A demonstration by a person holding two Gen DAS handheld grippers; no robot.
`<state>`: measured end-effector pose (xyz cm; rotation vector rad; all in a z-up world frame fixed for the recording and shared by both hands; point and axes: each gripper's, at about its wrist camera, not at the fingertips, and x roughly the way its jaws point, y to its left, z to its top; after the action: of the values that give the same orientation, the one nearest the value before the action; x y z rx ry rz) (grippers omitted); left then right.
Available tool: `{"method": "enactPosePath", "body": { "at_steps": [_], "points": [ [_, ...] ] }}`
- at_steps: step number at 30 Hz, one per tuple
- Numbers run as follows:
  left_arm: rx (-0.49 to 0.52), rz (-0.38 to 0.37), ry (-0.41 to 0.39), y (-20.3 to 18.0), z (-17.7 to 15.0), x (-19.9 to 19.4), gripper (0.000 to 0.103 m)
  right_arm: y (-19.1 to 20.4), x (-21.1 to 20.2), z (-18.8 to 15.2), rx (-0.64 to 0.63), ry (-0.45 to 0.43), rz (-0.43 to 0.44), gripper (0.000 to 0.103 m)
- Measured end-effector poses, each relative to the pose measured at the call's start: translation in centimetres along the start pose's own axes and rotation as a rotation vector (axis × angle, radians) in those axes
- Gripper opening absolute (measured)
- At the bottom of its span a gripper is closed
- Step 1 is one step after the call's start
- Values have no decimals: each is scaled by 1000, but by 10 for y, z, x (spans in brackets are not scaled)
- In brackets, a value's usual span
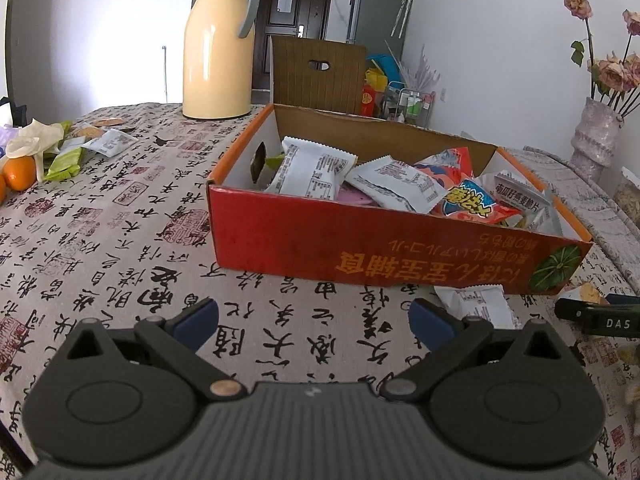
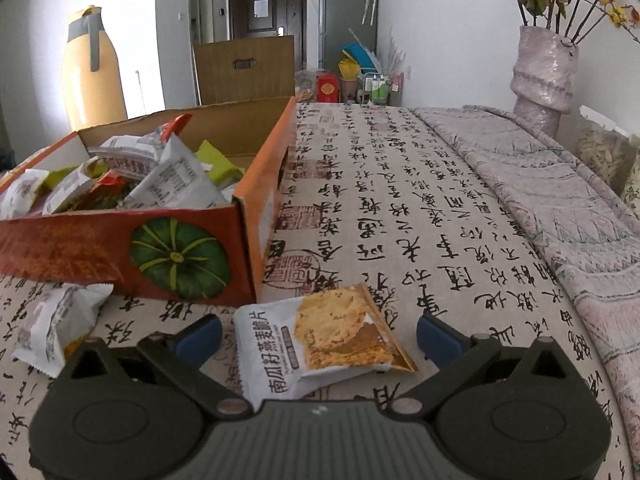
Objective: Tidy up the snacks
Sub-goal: 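Grasp the cracker packet with the clear window using the right tool, then grasp the last white wrapped packet with the left tool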
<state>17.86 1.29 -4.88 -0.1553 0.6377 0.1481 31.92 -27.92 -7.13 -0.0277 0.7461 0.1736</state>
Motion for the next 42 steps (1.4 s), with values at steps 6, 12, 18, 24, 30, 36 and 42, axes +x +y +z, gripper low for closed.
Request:
{"method": "enactPosePath", "body": {
  "at_steps": [6, 12, 18, 24, 30, 36, 42],
  "points": [
    [11, 16, 10, -2, 0, 2, 103, -2, -4, -2, 1, -1, 10, 103],
    [54, 19, 51, -13, 3, -2, 103, -5, -15, -4, 4, -29, 24, 67],
    [76, -25, 43, -37, 9, -15, 103, -5, -27, -11, 6, -58, 64, 47],
    [96, -62, 60, -70, 13, -14, 103, -4, -43, -15, 12, -113, 77, 47],
    [108, -52, 108, -98, 14, -2, 103, -9, -62, -20, 33, -179, 74, 47],
    [126, -26, 139, -117, 12, 10, 103, -14, -74, -25, 52, -225, 78, 47],
    [146, -15, 165, -128, 6, 17, 102, -17, -72, -27, 63, -231, 80, 47]
  ]
}}
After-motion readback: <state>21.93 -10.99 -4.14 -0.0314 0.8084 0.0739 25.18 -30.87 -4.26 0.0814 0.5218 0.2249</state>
